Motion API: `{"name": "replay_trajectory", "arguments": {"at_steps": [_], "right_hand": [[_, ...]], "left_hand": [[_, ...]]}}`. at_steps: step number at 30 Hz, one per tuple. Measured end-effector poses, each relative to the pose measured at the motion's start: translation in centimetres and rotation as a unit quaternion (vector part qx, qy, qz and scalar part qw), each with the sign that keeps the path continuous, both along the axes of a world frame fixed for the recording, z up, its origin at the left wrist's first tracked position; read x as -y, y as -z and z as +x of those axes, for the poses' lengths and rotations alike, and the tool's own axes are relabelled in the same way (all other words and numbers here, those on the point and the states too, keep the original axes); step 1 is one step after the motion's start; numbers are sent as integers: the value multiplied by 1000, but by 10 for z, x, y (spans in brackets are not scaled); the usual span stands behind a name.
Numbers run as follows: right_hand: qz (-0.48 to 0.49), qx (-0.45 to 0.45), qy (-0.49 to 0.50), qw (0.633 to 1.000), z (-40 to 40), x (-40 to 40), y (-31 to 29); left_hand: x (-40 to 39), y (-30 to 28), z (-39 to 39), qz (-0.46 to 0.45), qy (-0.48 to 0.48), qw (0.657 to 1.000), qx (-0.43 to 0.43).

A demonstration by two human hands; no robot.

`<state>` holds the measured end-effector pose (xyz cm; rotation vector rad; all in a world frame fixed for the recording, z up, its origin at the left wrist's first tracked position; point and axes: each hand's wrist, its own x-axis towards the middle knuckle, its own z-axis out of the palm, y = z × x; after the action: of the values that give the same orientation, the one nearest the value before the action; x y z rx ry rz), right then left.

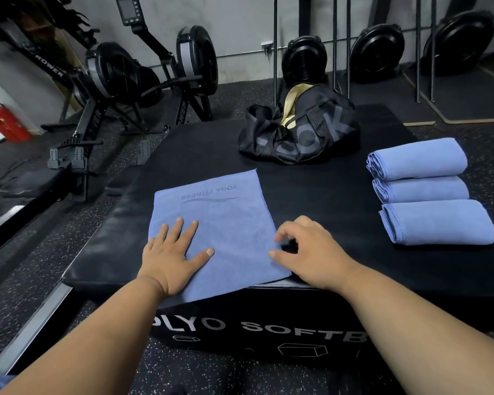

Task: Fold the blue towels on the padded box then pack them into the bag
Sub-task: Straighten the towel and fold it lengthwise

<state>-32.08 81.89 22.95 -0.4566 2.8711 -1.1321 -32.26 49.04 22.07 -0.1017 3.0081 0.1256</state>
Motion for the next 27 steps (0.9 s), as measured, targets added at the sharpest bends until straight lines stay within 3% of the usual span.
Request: {"name": "replay_trajectory", "arguments": {"at_steps": [4,8,12,15,18,21,23,27], "right_hand": [[100,-18,-72,992,6,5,8],[133,4,-62,989,11,2,5],[138,-8,-40,990,20,-1,4],[135,-20,-24,990,25,0,4],[151,-45,-28,987,32,7,5],[176,-41,-47,982,43,19,6],[193,-38,-59,979,47,25,9],[200,-49,-74,976,48,33,7]], "left_hand": [[-1,-6,2,11,-3,1000,19],[-1,-10,5,30,-27,999,27],[15,0,35,89,-158,979,-96],[25,13,75,203,-274,921,-188],[28,26,99,358,-389,836,-149],[16,20,107,542,-373,749,-80],[7,9,106,599,-371,707,-67],[3,6,104,700,-418,577,-47]]}}
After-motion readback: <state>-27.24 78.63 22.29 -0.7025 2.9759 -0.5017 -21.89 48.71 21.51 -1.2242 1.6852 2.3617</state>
